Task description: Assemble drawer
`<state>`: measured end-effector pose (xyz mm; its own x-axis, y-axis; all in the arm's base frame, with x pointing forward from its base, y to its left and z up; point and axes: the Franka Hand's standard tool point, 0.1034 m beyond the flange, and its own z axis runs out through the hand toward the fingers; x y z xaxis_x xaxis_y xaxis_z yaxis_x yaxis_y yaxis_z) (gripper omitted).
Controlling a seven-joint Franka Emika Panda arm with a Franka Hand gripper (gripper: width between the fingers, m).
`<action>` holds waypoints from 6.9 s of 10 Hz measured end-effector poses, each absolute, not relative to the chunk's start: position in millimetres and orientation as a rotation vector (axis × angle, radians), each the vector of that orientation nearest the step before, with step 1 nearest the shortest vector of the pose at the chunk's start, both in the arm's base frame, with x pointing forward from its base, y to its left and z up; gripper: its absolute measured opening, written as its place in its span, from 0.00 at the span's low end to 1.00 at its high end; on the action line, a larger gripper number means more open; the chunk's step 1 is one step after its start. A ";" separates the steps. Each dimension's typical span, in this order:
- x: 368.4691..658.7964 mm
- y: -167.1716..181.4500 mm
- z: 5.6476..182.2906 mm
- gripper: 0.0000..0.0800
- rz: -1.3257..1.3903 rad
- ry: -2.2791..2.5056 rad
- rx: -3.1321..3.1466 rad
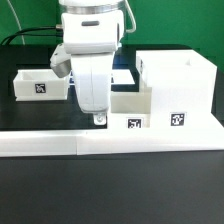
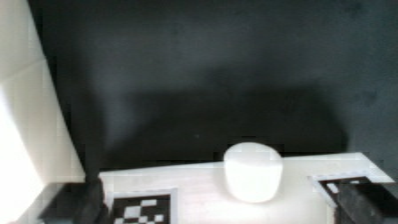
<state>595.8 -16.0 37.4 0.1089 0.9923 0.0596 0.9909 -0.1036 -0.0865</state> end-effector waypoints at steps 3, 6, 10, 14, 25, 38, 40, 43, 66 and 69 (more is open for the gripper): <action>594.1 -15.8 34.0 0.81 0.018 -2.082 -2.206; 594.9 -13.8 33.5 0.81 0.056 -2.085 -2.223; 592.5 -14.4 34.0 0.81 0.114 -2.038 -2.275; 585.4 -20.0 29.1 0.81 0.114 -2.052 -2.253; 579.4 -12.0 24.8 0.81 0.256 -2.022 -2.309; 562.8 -15.5 17.4 0.81 0.249 -1.966 -2.274; 564.5 -10.7 18.3 0.81 0.270 -2.007 -2.224; 564.8 -10.8 16.9 0.81 0.274 -2.003 -2.227; 542.1 -15.9 22.6 0.81 0.476 -1.719 -2.490; 540.9 -54.1 21.3 0.81 0.441 -1.925 -2.290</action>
Offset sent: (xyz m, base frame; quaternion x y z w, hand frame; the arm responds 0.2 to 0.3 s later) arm 0.0020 0.0116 -0.0074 0.0032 0.0233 -0.1069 0.9940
